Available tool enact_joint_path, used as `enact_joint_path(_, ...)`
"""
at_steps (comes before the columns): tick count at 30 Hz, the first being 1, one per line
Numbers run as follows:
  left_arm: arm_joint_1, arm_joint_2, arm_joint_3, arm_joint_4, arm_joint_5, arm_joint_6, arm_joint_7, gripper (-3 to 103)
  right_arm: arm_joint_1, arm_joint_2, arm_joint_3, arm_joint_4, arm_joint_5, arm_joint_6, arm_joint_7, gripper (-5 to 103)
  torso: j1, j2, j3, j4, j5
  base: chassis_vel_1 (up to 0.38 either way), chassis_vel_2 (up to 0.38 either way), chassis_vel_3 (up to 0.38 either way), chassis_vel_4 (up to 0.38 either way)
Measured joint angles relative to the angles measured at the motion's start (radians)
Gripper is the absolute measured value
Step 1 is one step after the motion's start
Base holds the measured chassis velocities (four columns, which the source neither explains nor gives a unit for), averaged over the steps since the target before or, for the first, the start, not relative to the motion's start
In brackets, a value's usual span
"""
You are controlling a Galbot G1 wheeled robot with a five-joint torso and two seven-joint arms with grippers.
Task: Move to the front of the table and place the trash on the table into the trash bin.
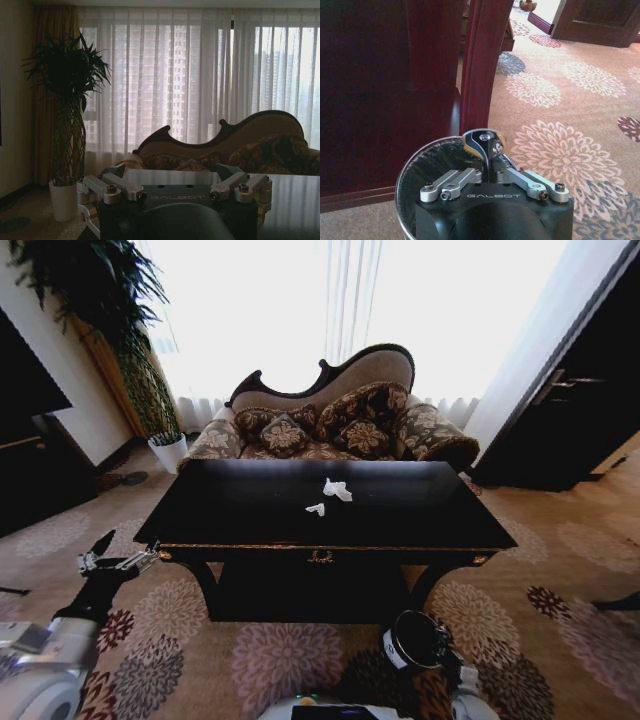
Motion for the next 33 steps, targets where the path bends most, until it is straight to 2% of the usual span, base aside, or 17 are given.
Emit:
enact_joint_path(2, 0.0, 0.0, 0.0, 0.0, 0.0, 0.0, 0.0, 100, 0.001, 0.003, 0.0, 0.007, 0.0, 0.0, 0.001, 20, 0.0, 0.0, 0.0, 0.0001, 0.0, 0.0, 0.0, 0.0, 0.0)
enact_joint_path(3, 0.0, 0.0, 0.0, 0.0, 0.0, 0.0, 0.0, 100, 0.001, 0.003, 0.0, 0.007, 0.0, 0.0, 0.001, 20, 0.0, 0.0, 0.0, 0.0001, 0.0, 0.0, 0.0, 0.0, 0.0)
enact_joint_path(5, 0.0, 0.0, 0.0, 0.0, 0.0, 0.0, 0.0, 100, 0.003, 0.003, 0.001, 0.01, 0.001, 0.001, 0.002, 31, 0.0, 0.0, 0.0, 0.0001, -0.0001, 0.0, 0.0, 0.0, 0.0)
enact_joint_path(6, 0.0, 0.0, 0.0, 0.0, 0.0, 0.0, 0.0, 100, 0.004, 0.003, 0.001, 0.012, 0.002, 0.001, 0.003, 31, 0.0, 0.0, 0.0, 0.0001, -0.0001, 0.0, 0.0, 0.0, 0.0)
enact_joint_path(8, 0.0, 0.0, 0.0, 0.0, 0.0, 0.0, 0.0, 100, 0.004, 0.003, 0.002, 0.016, 0.004, 0.001, 0.003, 42, 0.0, 0.0, 0.0, 0.0001, 0.0, 0.0, 0.0, 0.0, 0.0)
enact_joint_path(9, 0.0, 0.0, 0.0, 0.0, 0.0, 0.0, 0.0, 100, 0.004, 0.003, 0.002, 0.016, 0.004, 0.001, 0.003, 42, 0.0, 0.0, 0.0, 0.0001, 0.0, 0.0, 0.0, 0.0, 0.0)
enact_joint_path(11, 0.0, 0.0, 0.0, 0.0, 0.0, 0.0, 0.0, 100, 0.0, 0.004, 0.002, 0.027, 0.007, 0.0, 0.003, 52, 0.0, 0.0, 0.0, 0.0001, -0.0001, 0.0, 0.0, 0.0, 0.0)
enact_joint_path(12, 0.0, 0.0, 0.0, 0.0, 0.0, 0.0, 0.0, 100, -0.003, 0.006, 0.002, 0.033, 0.009, 0.0, 0.003, 52, 0.0, 0.0, 0.0, 0.0001, -0.0001, 0.0, 0.0, 0.0, 0.0)
enact_joint_path(13, 0.0, 0.0, 0.0, 0.0, 0.0, 0.0, 0.0, 100, -0.012, 0.009, 0.003, 0.046, 0.012, -0.002, 0.003, 63, 0.0, 0.0, 0.0, 0.0001, 0.0, 0.0, 0.0, 0.0, 0.0)
enact_joint_path(15, 0.0, 0.0, 0.0, 0.0, 0.0, 0.0, 0.0, 100, -0.016, 0.011, 0.004, 0.052, 0.014, -0.002, 0.003, 63, 0.0, 0.0, 0.0, 0.0001, -0.0001, 0.0, 0.0, 0.0, 0.0)
enact_joint_path(17, 0.0, 0.0, 0.0, 0.0, 0.0, 0.0, 0.0, 100, -0.032, 0.022, 0.013, 0.081, 0.021, -0.001, 0.002, 74, 0.0, 0.0, 0.0, 0.0001, -0.0001, 0.0, 0.0, 0.0, 0.0)
enact_joint_path(18, 0.0, 0.0, 0.0, 0.0, 0.0, 0.0, 0.0, 100, -0.032, 0.022, 0.013, 0.081, 0.021, -0.001, 0.002, 74, 0.0, 0.0, 0.0, 0.0001, -0.0001, 0.0, 0.0, 0.0, 0.0)
enact_joint_path(22, 0.0, 0.0, 0.0, 0.0, 0.0, 0.0, 0.0, 100, -0.092, 0.054, 0.033, 0.161, 0.034, 0.024, -0.004, 95, 0.0, 0.0, 0.0, 0.0001, -0.0001, 0.0, 0.0, 0.0, 0.0)
enact_joint_path(27, 0.0, 0.0, 0.0, 0.0, 0.0, 0.0, 0.0, 100, -0.168, 0.086, 0.054, 0.26, 0.023, 0.059, -0.01, 100, 0.0, 0.0, 0.0, 0.0003, 0.0, 0.0, 0.0, 0.0, 0.0)
enact_joint_path(30, 0.0, 0.0, 0.0, 0.0, 0.0, 0.0, 0.0, 100, -0.294, 0.128, 0.079, 0.406, 0.005, 0.098, -0.025, 100, 0.0, 0.0, 0.0, -0.0001, 0.0, 0.0, 0.0, 0.0, 0.0)
enact_joint_path(33, 0.0, 0.0, 0.0, 0.0, 0.0, 0.0, 0.0, 100, -0.353, 0.144, 0.095, 0.47, -0.012, 0.125, -0.027, 100, 0.0, 0.0, 0.0, -0.0003, -0.0004, 0.0, 0.0, 0.0, 0.0)
